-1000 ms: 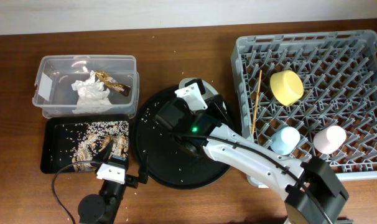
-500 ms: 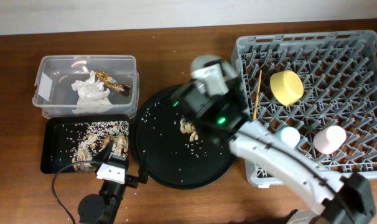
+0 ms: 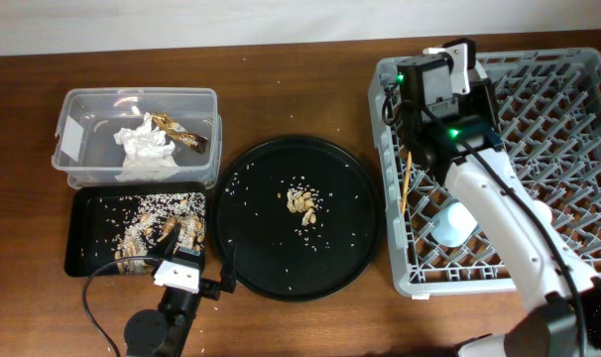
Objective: Sort waste into correct bins and load items into the dishwasher rack
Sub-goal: 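Stand the white plate upright in the rack with the right gripper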
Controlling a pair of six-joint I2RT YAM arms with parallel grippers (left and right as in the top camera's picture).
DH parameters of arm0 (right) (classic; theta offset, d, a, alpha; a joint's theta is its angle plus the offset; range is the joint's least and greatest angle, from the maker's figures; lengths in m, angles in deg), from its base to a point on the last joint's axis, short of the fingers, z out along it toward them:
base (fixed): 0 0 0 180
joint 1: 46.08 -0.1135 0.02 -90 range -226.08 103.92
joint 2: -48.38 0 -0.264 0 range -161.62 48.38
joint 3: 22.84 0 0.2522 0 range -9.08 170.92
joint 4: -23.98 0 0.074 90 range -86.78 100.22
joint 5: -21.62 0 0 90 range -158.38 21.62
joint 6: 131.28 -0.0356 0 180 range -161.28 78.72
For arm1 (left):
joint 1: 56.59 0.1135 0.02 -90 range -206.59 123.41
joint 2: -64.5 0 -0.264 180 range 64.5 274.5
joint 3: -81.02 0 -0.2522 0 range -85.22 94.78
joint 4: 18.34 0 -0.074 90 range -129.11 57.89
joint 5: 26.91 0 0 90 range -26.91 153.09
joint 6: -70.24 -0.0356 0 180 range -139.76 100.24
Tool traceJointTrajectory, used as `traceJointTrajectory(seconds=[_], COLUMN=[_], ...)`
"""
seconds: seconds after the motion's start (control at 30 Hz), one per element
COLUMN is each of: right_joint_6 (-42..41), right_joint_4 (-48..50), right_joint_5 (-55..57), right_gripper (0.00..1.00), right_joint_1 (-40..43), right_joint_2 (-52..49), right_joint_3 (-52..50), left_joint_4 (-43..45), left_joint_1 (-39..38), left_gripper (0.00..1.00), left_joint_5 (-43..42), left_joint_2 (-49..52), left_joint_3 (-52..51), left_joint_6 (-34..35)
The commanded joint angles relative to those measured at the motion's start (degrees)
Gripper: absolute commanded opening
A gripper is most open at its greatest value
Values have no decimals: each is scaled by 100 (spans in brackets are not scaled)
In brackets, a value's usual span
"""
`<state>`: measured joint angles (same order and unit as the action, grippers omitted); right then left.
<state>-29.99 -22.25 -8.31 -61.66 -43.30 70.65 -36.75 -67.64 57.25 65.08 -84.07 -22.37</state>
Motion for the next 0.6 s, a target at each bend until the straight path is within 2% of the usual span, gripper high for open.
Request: traceJointTrajectory(seconds=[0.0,0.13,0.17,0.23,0.37,0.43,0.47,0.5,0.53,0.57], right_joint_6=[0,-238,-326,-328,-1021,-1554,-1987,-2129,-2127,-2127], right_joint_4=[-326,-909,-1023,-1073,-1495,-2190,-2588,-2780,-2782,-2776], right_joint_5=[-168,-157,-160,-133,-221,-1399,-2509,-3657,-4221,-4911], right_gripper=[10,26,35,45,53,56,61,82,99,99], right_joint_1=[-31,-409,-542,-730,-1128,-1550,-1825,-2085,-2223,-2411], right_joint_2=[-358,-389,-348,-286,140,763,1189,1646,1910,2271], right_joint_3=[118,118,120,120,280,619,824,896,896,896], left_joint_4=[13,13,13,13,13,13,13,13,13,13], left_joint_1=[35,35,35,35,35,35,35,35,35,35], left_gripper=[100,99,99,99,99,99,99,99,99,99], left_joint_5=[-59,-59,-59,-59,-59,-59,-59,-59,-59,-59], left_joint_2=[-28,-28,-28,-28,-28,-28,-28,-28,-28,-28], left_joint_3=[-37,-37,-37,-37,-37,-37,-37,-37,-37,-37], left_joint_6=[-48,-48,-48,-48,-48,-48,-48,-48,-48,-48])
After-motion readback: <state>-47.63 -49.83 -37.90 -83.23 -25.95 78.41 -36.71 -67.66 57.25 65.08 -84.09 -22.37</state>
